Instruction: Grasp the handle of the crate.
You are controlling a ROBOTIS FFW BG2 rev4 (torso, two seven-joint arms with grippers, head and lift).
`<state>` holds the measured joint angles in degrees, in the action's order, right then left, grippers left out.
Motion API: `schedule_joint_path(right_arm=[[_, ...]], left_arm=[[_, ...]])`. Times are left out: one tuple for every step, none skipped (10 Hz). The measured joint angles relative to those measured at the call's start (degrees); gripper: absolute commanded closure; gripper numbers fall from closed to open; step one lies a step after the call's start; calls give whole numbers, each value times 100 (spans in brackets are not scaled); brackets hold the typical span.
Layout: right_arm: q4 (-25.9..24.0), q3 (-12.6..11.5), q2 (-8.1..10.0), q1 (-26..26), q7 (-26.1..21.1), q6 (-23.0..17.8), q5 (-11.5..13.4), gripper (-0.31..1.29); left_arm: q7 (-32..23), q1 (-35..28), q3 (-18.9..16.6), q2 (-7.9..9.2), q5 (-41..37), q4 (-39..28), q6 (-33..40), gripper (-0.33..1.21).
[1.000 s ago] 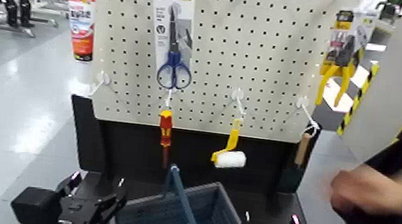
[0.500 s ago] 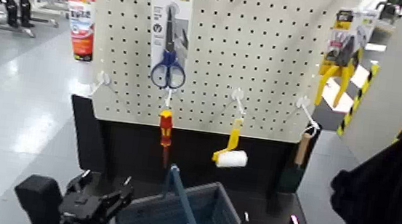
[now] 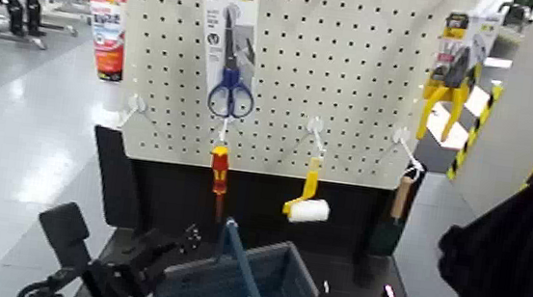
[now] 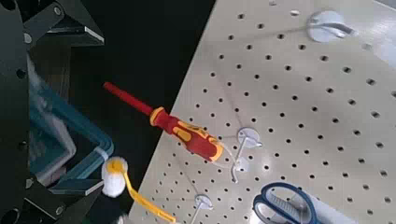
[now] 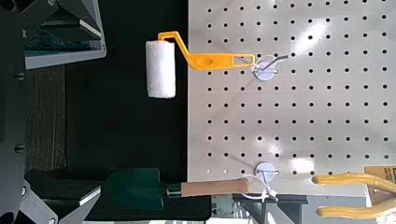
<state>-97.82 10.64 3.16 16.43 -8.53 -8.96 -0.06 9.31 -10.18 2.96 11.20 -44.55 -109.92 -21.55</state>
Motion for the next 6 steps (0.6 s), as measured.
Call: schedule_joint_path(right_arm=[[0, 0, 0, 0, 0, -1, -2, 14], [0, 0, 0, 0, 0, -1, -4, 14], [0, 0, 0, 0, 0, -1, -9, 14], [2, -2, -2, 0, 0, -5, -15, 14], [7, -7, -7, 3, 0, -14, -22, 14], [11, -9, -9, 7, 0, -23, -27, 14]], left_arm=[[45, 83, -12, 12, -642, 88, -265, 22], [49, 160, -15, 30, -1186, 158, -477, 22], [31, 220, -9, 46, -1650, 222, -654, 22], [25, 282, 28, 66, -2163, 344, -830, 22], [-2, 343, 88, 79, -2656, 492, -983, 22], [-24, 398, 127, 92, -3067, 633, -1161, 23]])
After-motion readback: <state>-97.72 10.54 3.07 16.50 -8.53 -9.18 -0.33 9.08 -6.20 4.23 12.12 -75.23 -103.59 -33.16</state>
